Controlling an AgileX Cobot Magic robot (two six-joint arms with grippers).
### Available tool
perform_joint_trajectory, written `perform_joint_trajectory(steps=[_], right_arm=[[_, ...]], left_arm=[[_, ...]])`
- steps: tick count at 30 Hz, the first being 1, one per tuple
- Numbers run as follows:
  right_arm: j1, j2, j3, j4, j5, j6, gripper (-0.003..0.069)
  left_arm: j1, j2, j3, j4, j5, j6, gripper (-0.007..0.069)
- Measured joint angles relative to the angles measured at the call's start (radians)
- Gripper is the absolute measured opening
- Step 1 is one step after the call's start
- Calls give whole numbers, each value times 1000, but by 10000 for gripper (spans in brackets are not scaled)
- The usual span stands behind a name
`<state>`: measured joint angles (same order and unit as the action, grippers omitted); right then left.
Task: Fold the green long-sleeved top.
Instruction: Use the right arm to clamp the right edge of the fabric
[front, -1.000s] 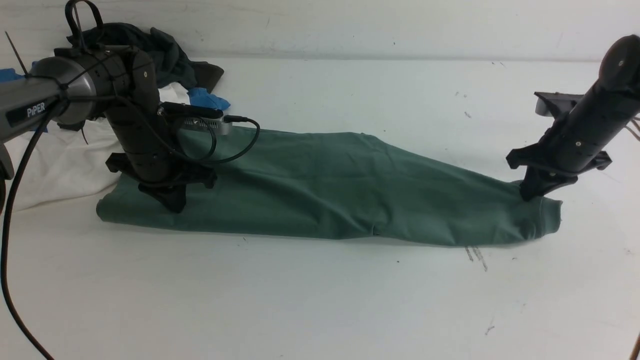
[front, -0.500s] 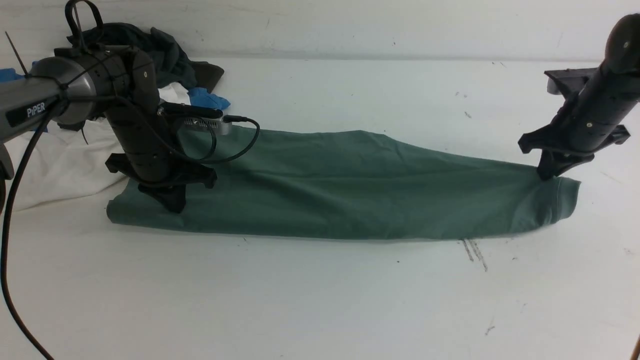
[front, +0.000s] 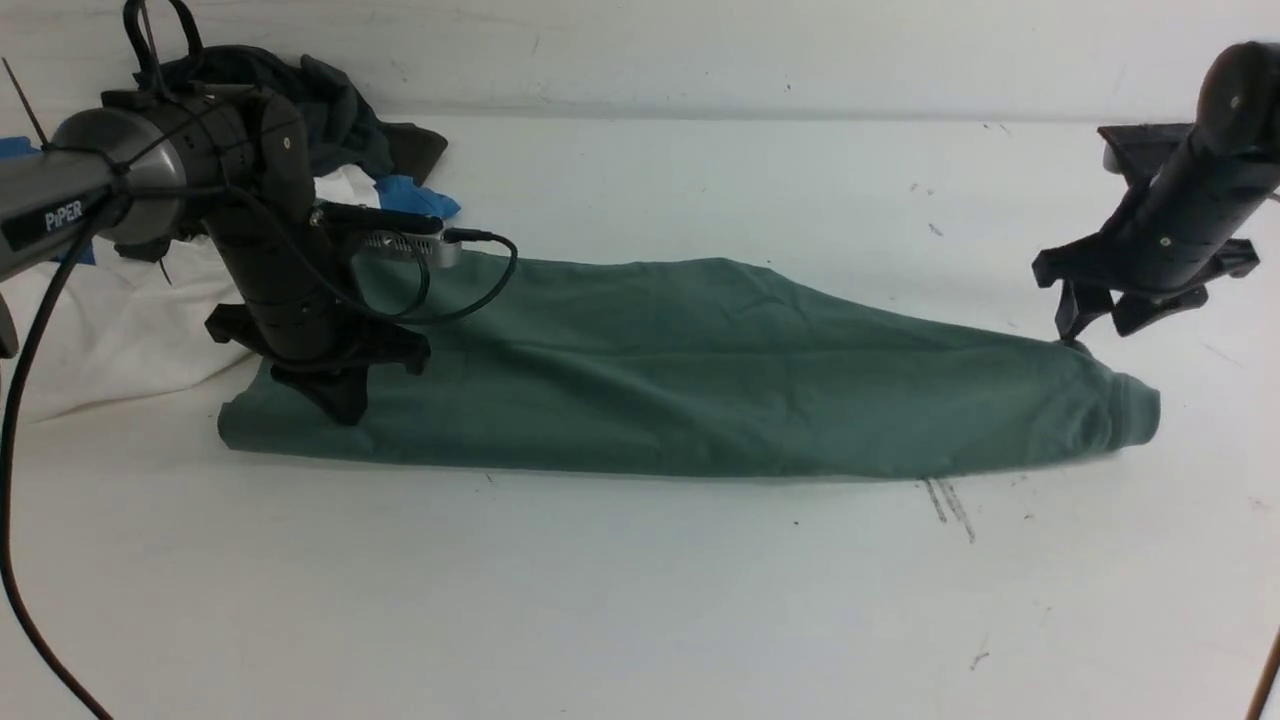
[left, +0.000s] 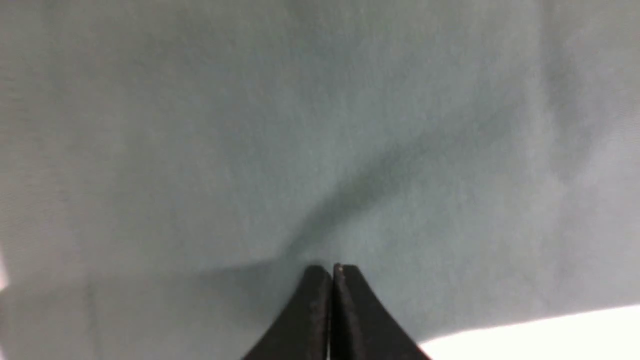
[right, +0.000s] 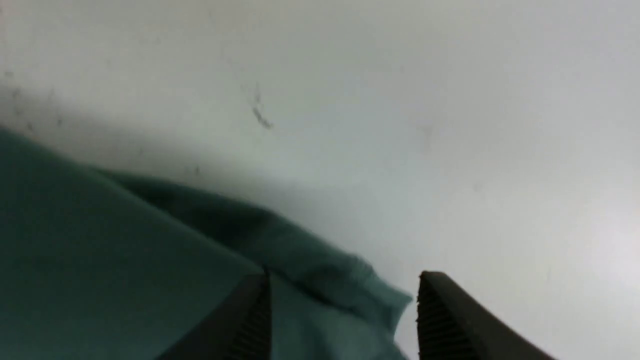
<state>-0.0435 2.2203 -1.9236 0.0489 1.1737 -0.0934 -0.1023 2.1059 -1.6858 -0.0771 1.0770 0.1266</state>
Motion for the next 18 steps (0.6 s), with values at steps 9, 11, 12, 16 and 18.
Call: perform_joint_trajectory(steps=[9,11,12,16,18], right_arm=[[-17,-63,67,-18,50,60,520],[-26,-58,108,-13,54,68,523],[-32,-50,119,-5,57,73,524],[-40,-14,125,59,56,72,524],[-40,12,125,76,56,70,524]], left_arm=[[0,-244,128,-2,-12,-14,-4],[0,-295,180,-12,-31,-24,-4],[0,-312,199,-21,-41,-25,-4],[0,-361,255,-46,-61,-25,-4],[0,-367,268,-52,-62,-25,-4]])
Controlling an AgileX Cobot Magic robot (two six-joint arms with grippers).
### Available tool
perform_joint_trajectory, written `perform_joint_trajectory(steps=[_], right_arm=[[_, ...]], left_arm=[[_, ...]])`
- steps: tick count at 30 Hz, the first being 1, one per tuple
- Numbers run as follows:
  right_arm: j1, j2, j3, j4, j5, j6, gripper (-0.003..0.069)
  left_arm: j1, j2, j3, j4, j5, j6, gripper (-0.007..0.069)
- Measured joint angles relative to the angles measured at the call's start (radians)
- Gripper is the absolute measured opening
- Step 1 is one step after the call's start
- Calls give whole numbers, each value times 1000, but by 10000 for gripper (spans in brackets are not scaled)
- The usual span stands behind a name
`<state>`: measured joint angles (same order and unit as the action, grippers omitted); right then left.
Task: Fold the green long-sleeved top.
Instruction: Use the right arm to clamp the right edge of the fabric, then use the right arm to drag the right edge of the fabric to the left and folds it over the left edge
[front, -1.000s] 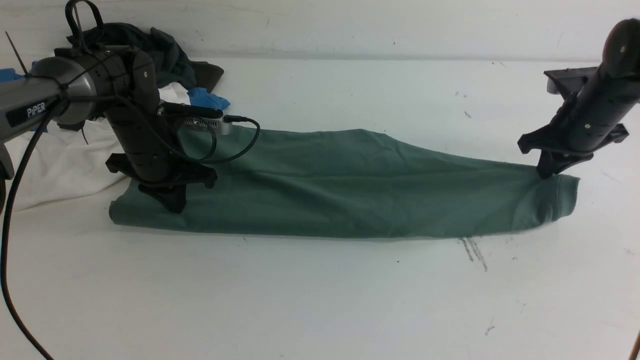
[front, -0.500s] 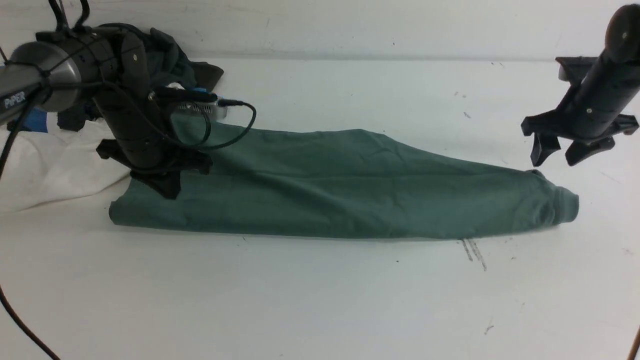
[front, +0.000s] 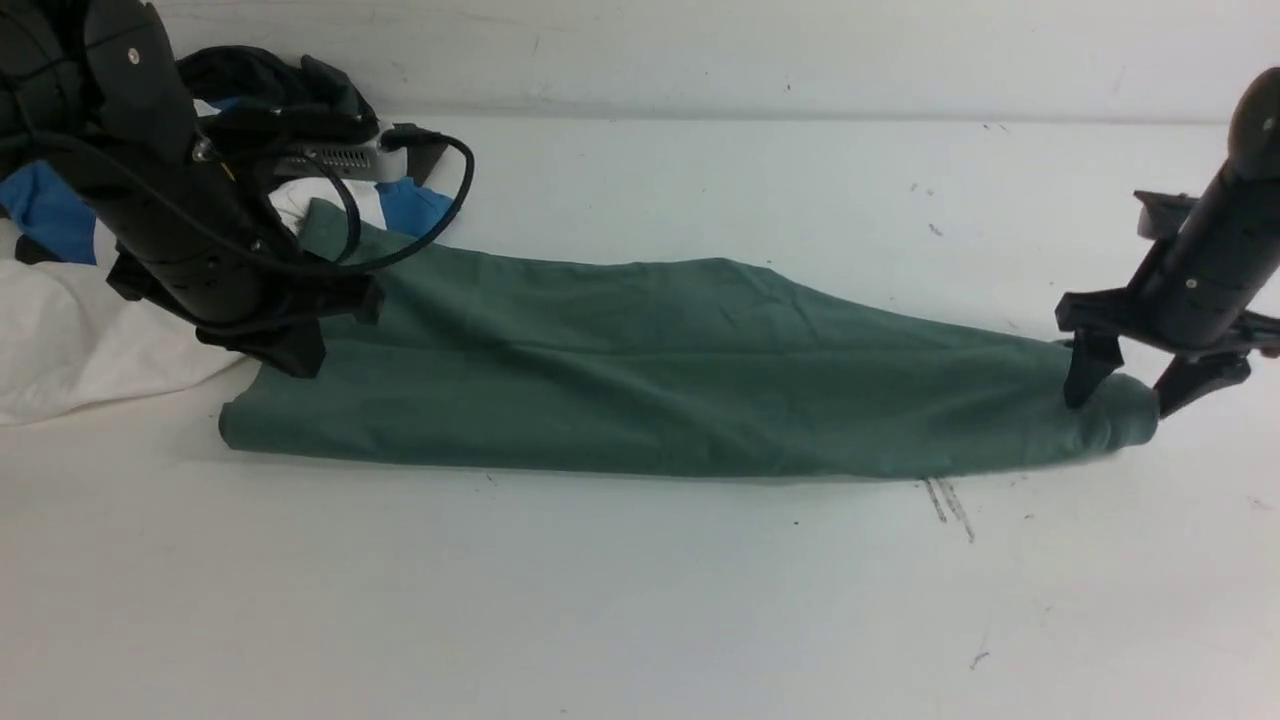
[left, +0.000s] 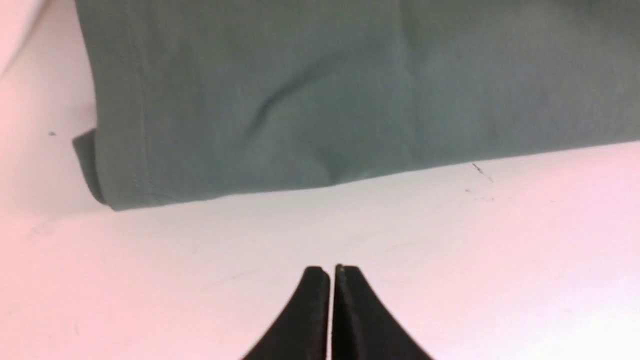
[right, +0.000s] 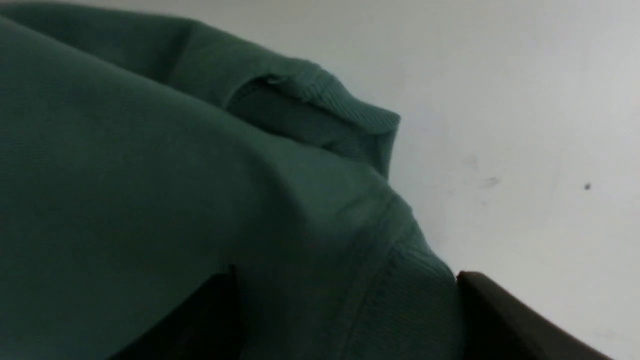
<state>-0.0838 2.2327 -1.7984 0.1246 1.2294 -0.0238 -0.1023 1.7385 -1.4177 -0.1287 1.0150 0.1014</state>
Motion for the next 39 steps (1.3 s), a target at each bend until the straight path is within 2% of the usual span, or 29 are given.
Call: perform_joint_trajectory(steps=[3,6,8,9,10,11,12,19,21,27,32,39], right_arm=[[0,28,-1,3,-4,-20,518],[4,29,-2,15,-15,-79,426],[13,29,-2,15,-18,-108,282],[15,29,-2,15,-18,-113,247],[20,29,-2,17,-16,-124,128],[22,30,-2,15,-16,-129,66],[22,30,-3,11,-15,-130,45],[-46,-47,-1,-134,-10,-67,33],[-99,-125,0,-194,-7,-50,33],[-109,-290,-12,-228,13,-54,33],[-42,-357,-72,-163,27,-27,33],[218,-346,-206,47,34,45,33]], left_arm=[[0,-1,8,-2,-2,0,-4],[0,-1,8,-15,-2,0,-4],[0,-1,8,-23,-1,2,-4],[0,-1,8,-24,-1,2,-4],[0,-1,8,-24,4,4,-4],[0,-1,8,-24,7,8,-4],[0,-1,8,-24,13,11,-4],[0,-26,10,-14,52,18,-4],[0,-69,10,-13,56,18,-4],[0,-167,10,-2,67,18,-4],[0,-201,10,0,95,18,-4],[0,-208,10,-43,137,20,-4]])
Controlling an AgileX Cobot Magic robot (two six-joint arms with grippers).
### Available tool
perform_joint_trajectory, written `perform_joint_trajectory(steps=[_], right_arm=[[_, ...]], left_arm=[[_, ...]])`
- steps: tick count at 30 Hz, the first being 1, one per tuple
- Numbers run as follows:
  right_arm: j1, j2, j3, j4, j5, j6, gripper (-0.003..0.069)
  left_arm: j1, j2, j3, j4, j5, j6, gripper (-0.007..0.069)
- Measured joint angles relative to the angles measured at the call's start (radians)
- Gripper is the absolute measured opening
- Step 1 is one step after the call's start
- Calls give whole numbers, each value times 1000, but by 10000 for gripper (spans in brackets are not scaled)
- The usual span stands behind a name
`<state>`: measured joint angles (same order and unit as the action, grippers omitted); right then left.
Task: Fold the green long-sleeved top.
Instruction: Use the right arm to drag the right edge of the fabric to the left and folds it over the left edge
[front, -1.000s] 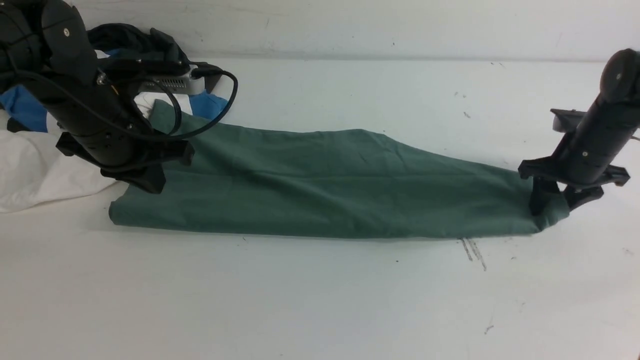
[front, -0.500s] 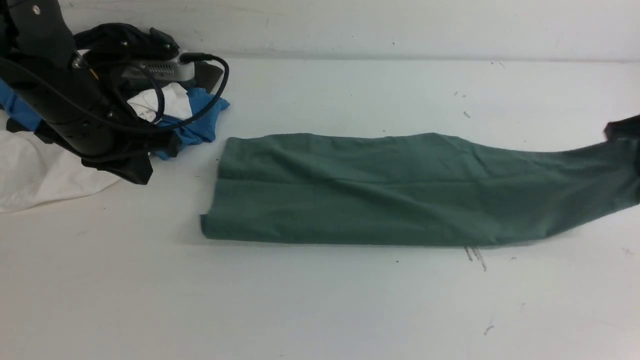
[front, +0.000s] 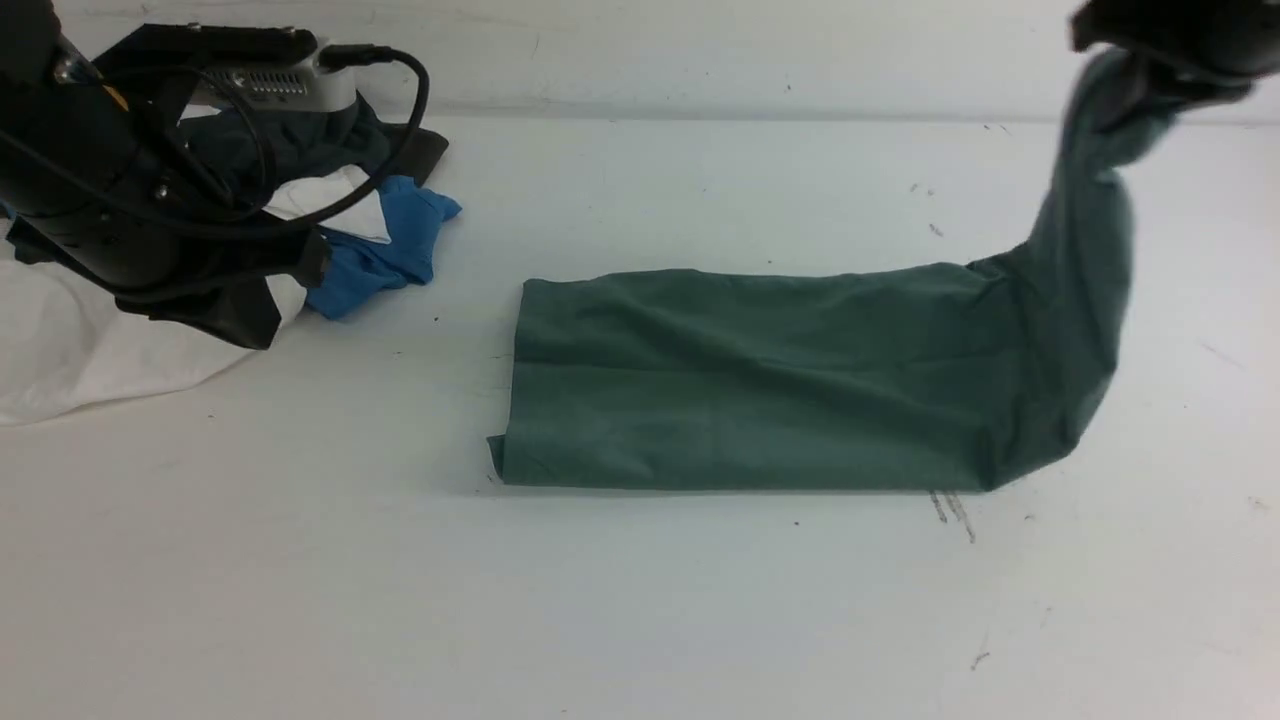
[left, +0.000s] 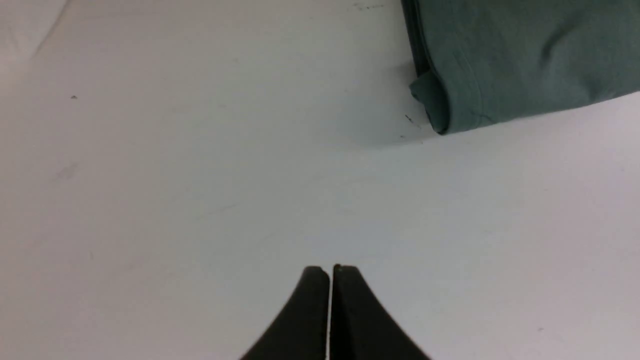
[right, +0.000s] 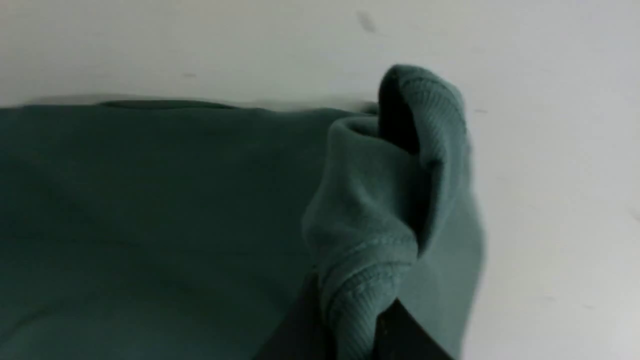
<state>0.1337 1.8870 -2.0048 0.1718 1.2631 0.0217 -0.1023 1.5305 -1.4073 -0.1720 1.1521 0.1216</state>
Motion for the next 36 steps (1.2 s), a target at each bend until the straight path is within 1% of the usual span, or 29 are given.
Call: perform_joint_trajectory(steps=[1,2,5,6,8,13,16,19,26,32,36], right_arm=[[51,10,-13,26,0,11,33],[59,15,-16,29,0,11,33],[202,69,-33,77,-24,70,33],[202,72,-33,79,-28,73,33],[272,121,-33,100,-77,95,33],[346,226,-33,161,-188,110,33],[360,259,-33,199,-218,106,33],[368,307,-33,265,-249,89,33],[370,355,-33,329,-288,72,37],[371,344,-33,332,-298,20,41],[373,278,-33,293,-298,13,41]], left_arm=[[0,0,0,-10,0,4,-4],[0,0,0,-10,0,5,-4],[0,-1,0,-39,1,33,-4],[0,-1,0,-41,1,34,-4],[0,-1,0,-55,1,41,-4],[0,-1,0,-63,2,50,-4],[0,-1,0,-63,2,52,-4],[0,-1,0,-64,2,62,-4],[0,-1,0,-67,1,80,-4],[0,-1,0,-69,1,85,-4],[0,-1,0,-70,0,85,-4]])
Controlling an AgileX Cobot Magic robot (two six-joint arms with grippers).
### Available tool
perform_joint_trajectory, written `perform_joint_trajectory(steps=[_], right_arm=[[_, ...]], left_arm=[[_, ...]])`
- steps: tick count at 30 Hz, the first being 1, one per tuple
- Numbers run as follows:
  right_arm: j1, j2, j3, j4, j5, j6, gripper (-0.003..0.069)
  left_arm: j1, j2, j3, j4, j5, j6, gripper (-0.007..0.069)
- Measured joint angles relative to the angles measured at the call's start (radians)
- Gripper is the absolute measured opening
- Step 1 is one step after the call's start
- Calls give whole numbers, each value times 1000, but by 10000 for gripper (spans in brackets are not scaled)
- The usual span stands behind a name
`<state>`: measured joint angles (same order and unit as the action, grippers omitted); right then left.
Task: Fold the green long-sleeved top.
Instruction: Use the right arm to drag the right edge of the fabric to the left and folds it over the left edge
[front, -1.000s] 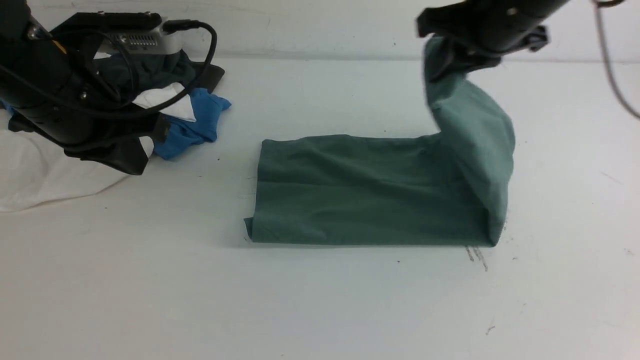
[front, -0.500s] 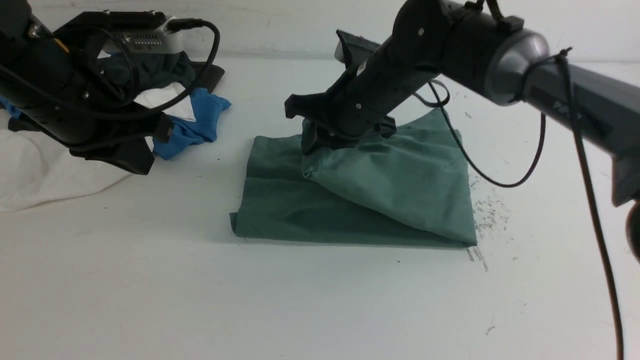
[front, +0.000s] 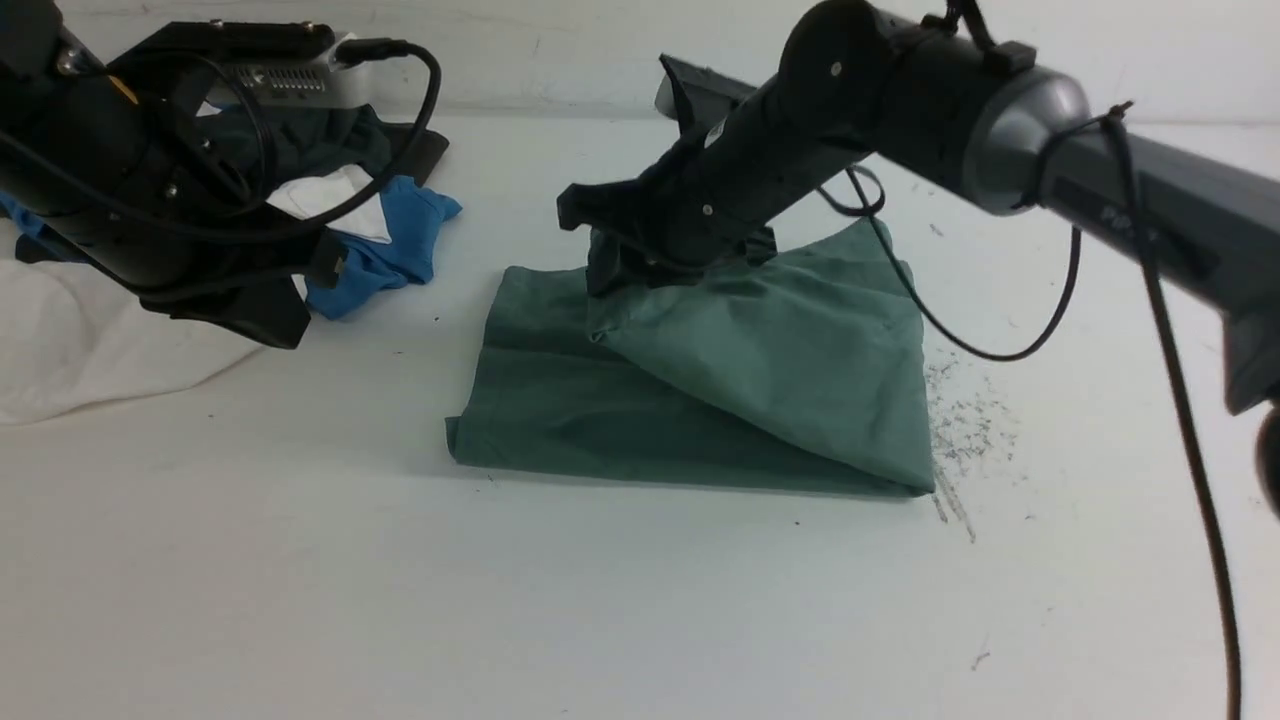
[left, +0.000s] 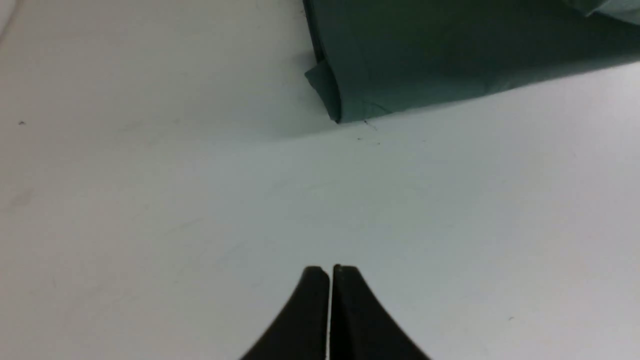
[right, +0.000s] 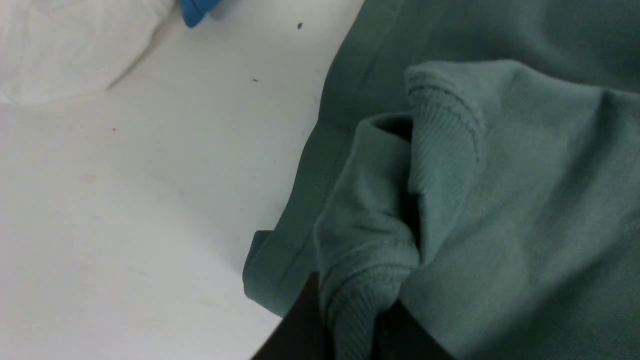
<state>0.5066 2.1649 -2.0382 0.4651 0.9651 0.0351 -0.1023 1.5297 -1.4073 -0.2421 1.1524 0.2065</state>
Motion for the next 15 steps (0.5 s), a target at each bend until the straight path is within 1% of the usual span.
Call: perform_joint_trajectory(steps=[4,8,12,15], right_arm=[[0,-89,0,-42,-3,3,41],[0,-125,-4,-40,-20,7,41],[4,-79,-5,-18,-36,8,41],[13,-22,-5,2,-93,8,43]], left_arm=[[0,0,0,0,-4,0,-4],[0,0,0,0,-10,0,-4],[0,0,0,0,-16,0,-4],[0,0,0,0,-20,0,-4]])
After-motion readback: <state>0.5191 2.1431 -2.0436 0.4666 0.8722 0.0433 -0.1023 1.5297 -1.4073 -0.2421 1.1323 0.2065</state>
